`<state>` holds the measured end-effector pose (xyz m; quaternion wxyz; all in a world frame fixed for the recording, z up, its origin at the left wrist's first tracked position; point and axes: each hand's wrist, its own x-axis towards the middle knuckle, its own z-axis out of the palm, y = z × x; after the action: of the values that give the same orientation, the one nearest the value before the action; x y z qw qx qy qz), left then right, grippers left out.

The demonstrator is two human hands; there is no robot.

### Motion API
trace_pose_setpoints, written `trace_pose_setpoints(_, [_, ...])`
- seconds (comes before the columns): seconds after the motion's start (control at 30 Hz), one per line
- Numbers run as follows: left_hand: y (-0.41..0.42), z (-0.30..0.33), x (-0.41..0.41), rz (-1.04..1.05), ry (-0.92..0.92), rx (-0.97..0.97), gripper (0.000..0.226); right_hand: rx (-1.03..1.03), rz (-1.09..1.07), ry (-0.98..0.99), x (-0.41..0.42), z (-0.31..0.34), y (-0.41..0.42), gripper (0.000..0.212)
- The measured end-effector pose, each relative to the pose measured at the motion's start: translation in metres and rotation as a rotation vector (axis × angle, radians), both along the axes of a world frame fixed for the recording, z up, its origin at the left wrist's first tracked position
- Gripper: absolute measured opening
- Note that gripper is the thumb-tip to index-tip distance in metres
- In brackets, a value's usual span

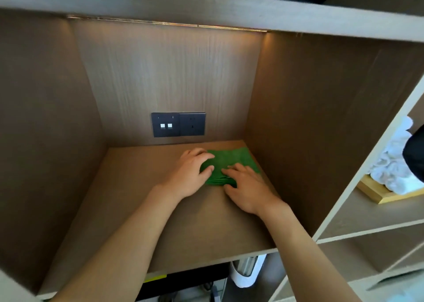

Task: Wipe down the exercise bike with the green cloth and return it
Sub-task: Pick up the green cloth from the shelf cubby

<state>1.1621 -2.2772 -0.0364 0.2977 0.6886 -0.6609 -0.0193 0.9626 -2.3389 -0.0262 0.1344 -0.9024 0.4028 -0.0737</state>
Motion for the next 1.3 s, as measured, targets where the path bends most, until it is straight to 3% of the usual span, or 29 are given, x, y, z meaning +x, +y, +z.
trace_pose_setpoints(0.23, [0.000,-0.010,-0.017,-0.074,-0.006,0.106,0.044,-0.005,0.047,-0.070,-0.040,-0.007,0.039,0.053])
trace_pose_setpoints(0.43, [0.004,-0.006,-0.025,-0.024,-0.021,0.173,0.045,-0.027,0.010,-0.319,-0.031,0.015,0.003,0.046])
trace_pose_setpoints(0.63, [0.020,0.005,-0.038,0.011,-0.048,0.242,0.048,0.054,0.037,0.028,-0.020,-0.004,-0.007,0.057])
trace_pose_setpoints(0.83, [0.065,-0.003,-0.060,0.060,0.033,0.240,0.048,0.069,0.141,0.003,-0.041,-0.012,0.015,0.058])
trace_pose_setpoints(1.3, [0.161,-0.020,-0.108,0.188,0.032,0.165,0.056,-0.069,0.278,-0.057,-0.083,-0.026,0.089,0.058])
